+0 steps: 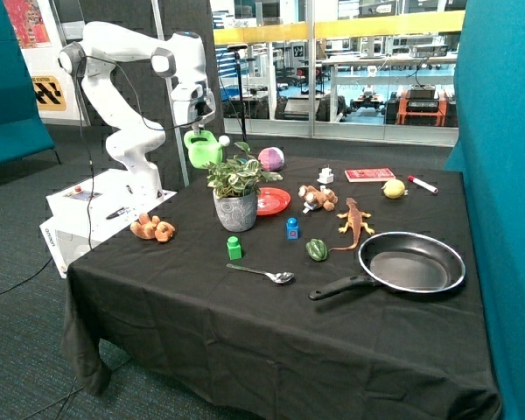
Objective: Water the pot plant and put the can on the plate
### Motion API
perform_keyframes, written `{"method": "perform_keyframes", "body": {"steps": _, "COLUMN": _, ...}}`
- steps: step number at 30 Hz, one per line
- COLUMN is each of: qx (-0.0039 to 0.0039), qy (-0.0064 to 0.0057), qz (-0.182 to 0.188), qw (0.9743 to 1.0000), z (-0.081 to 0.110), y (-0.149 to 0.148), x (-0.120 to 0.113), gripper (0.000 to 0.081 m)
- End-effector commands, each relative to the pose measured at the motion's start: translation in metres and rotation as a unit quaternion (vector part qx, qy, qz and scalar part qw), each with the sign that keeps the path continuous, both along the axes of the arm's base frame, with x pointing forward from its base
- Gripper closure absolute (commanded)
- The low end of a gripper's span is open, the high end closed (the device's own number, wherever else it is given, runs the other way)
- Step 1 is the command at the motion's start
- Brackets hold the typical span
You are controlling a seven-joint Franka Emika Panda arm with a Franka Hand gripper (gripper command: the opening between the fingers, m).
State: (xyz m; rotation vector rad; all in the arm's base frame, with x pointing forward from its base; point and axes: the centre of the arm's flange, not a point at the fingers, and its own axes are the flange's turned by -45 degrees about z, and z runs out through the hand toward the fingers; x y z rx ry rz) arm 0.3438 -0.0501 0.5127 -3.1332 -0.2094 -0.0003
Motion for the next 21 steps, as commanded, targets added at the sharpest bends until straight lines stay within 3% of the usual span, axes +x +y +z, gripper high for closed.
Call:
{"method": "perform_keyframes", "body": {"steps": 1, "qx": -0.00071, "qy": 0.0001, "qz": -0.041, "qw": 0.9991, "z": -0.002, "y": -0.030, "x": -0.003, "gripper": 0.0808}}
{"method": "perform_keyframes", "body": {"steps": 4, "qx": -0.00071, "qy": 0.0001, "qz": -0.054, "qw": 0.9985, "z": -0.002, "y": -0.043, "x": -0.001, "gripper": 0.0808}}
{"method": "perform_keyframes", "body": {"steps": 7, "qx": -0.00070, "qy": 0.0001, "qz": -0.101, "qw": 0.9948, "z": -0.002, "y": -0.056, "x": 0.004, "gripper": 0.0808}}
{"method": "perform_keyframes", "body": {"steps": 11, "qx": -0.00070, "qy": 0.0001, "qz": -0.108, "qw": 0.9941, "z": -0.003, "y": -0.066, "x": 0.006, "gripper": 0.0808}}
{"method": "perform_keyframes", "body": {"steps": 14, "qx": -0.00070, "qy": 0.0001, "qz": -0.129, "qw": 0.9917, "z": -0.004, "y": -0.073, "x": 0.008, "gripper": 0.0808}}
{"method": "perform_keyframes", "body": {"steps": 21, "qx": -0.00070, "qy": 0.0001, "qz": -0.145, "qw": 0.9894, "z": -0.007, "y": -0.080, "x": 0.013, "gripper": 0.0808}}
